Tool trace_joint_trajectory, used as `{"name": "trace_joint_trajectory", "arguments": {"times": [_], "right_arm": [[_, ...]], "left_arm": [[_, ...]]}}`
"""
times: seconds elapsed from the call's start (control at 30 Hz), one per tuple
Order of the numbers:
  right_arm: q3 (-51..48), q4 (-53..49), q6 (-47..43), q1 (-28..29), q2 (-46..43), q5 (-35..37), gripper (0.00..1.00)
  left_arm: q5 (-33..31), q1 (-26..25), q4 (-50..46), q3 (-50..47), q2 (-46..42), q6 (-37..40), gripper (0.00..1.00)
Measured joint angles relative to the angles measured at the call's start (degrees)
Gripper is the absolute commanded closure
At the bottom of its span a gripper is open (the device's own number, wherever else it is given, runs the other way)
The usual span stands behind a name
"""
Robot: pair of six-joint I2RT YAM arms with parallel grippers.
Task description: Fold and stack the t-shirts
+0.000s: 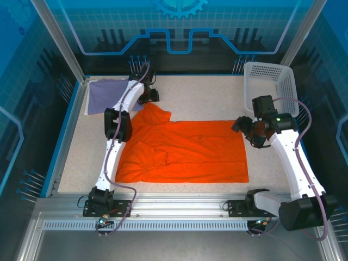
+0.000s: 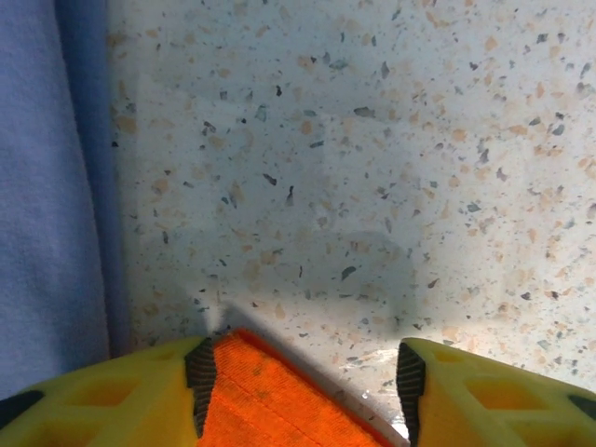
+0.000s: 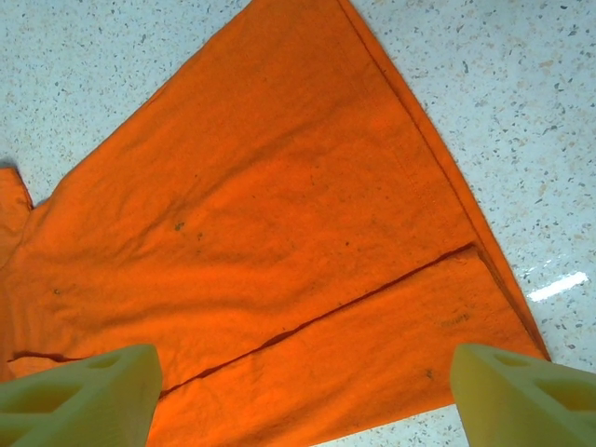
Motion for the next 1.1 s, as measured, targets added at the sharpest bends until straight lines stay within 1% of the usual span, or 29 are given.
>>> {"name": "trace_joint_trajectory", "arguments": {"times": [0.2,0.37,0.43,0.5,0.53,0.6,0.73,0.8,0.9,1.03,1.1], "right_arm": [[-0.22,0.07,0.63,0.00,0.00,-0.17,0.18],[-1.53,0.15,0.94,-0.04,-0.20,-0.66,0.18],[-1.95,0.22,0.94,-0.13,-0.31,-0.98,0.18],[-2.03,0.28,0.94,-0.15,-0.48,-1.03,0.18],[-2.08,0.31,0.90,-0.15,-0.63,-1.03,0.18],[-2.36,0.70,0.87,-0.20,-1.07,-1.05,0.17],[-2.56,2.64,-0.50,-0.35,-0.31,-1.25,0.19],[-1.99,3.76,-1.27,-0.42,2.47,-1.20,0.22],[1.84,5.11,-1.44,-0.20,10.75,0.35,0.24],[10.99,7.15,-0.07,1.53,24.92,5.16,0.24],[15.65,8.35,1.20,2.97,31.32,7.65,0.28]], "left_arm": [[-4.17,-0.72,-2.05,0.00,0.28,-0.83,0.56],[-6.91,-2.21,-2.97,-0.31,0.31,-2.12,0.77],[-7.28,-2.86,-3.17,-0.31,0.31,-2.67,0.82],[-7.32,-3.32,-3.23,-0.31,0.31,-3.32,0.84],[-7.30,-3.50,-3.21,-0.31,0.31,-3.39,0.86],[-7.28,-3.58,-3.17,-0.28,0.31,-3.19,1.00],[-6.82,-3.65,-3.41,0.33,0.28,-3.34,1.00],[-6.80,-3.65,-3.43,0.33,0.11,-3.41,1.00],[-6.14,-3.74,-3.45,-0.90,-0.85,-3.78,1.00],[-4.85,-4.07,-3.89,-4.52,-4.39,-4.35,1.00],[-4.07,-4.24,-4.22,-5.92,-6.80,-4.87,1.00]]}}
